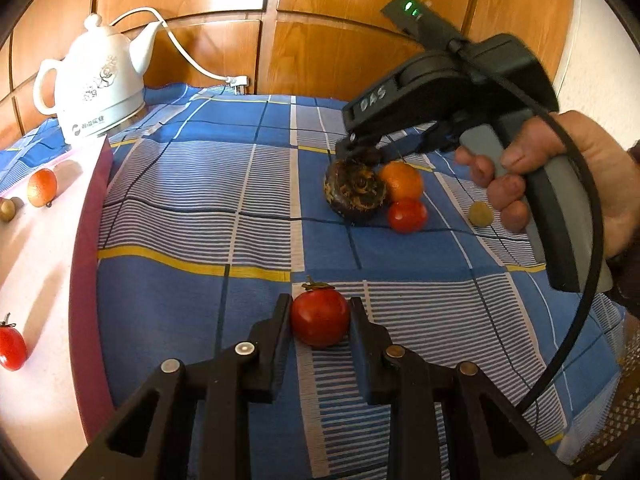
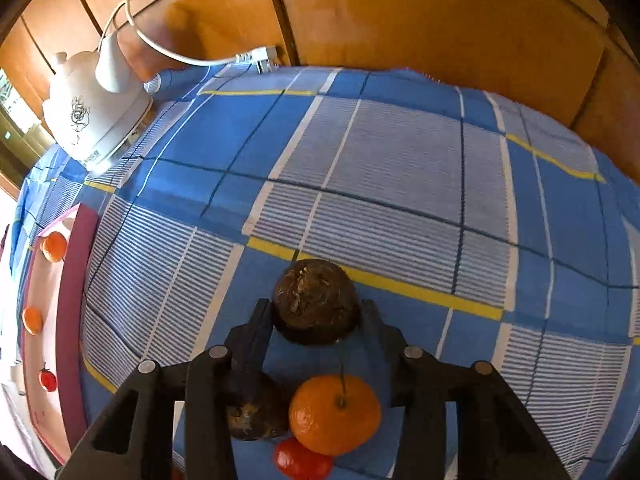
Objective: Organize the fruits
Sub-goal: 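Grasp a dark brown round fruit with the right gripper while the left carries the tomato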
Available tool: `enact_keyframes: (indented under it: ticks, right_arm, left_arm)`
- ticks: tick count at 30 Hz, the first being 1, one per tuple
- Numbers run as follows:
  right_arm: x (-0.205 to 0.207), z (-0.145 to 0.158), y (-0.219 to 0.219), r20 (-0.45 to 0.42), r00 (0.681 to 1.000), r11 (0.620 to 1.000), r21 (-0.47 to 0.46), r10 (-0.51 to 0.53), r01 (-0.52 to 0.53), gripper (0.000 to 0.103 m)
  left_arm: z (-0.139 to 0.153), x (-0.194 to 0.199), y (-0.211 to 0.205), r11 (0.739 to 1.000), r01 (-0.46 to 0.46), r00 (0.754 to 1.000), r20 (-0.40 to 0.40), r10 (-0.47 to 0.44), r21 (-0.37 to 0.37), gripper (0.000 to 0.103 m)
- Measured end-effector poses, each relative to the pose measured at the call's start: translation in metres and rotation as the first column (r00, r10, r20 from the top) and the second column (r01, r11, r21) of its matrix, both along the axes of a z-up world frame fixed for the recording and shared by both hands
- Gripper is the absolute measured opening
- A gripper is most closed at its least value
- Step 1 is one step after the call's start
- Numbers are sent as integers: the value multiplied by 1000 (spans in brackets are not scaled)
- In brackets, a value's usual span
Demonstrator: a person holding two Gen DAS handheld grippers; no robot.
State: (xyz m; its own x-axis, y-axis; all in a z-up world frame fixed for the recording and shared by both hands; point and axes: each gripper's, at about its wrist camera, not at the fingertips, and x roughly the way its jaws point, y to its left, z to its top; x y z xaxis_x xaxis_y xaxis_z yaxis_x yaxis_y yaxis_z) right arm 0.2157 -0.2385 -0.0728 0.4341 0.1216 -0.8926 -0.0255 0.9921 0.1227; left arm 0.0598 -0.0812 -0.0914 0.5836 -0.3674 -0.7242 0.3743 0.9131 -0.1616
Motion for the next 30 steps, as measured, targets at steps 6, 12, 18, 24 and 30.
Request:
enact_keyframes:
  ticks: [6,12,18,24,30]
  right_arm:
    - [-25,47,-9,146,989,999,40,-8,2,44]
    - [-82,60,-19,154,988,993,112,5,-23,44]
    - [-136,32,-21,104,994,993,122,-13,0,44]
    - [-150,-11,-12,40,999,997,71,-15,12,44]
    - [-158,-15,-16,91,995,994,104,-41,31,44]
  left_arm:
    - [0,-1,-2,1000,-1,1000,4,1,6,28]
    - [0,-2,-3,1000,-2,1000,4,2,13,28]
    - [0,-1,-5,999,8,1000,3,-8,38,28]
    - [7,0,-4,999,8,999,-32,-7,33,27]
    - [34,-11,12,999,-18,1000,-18,17,-38,27]
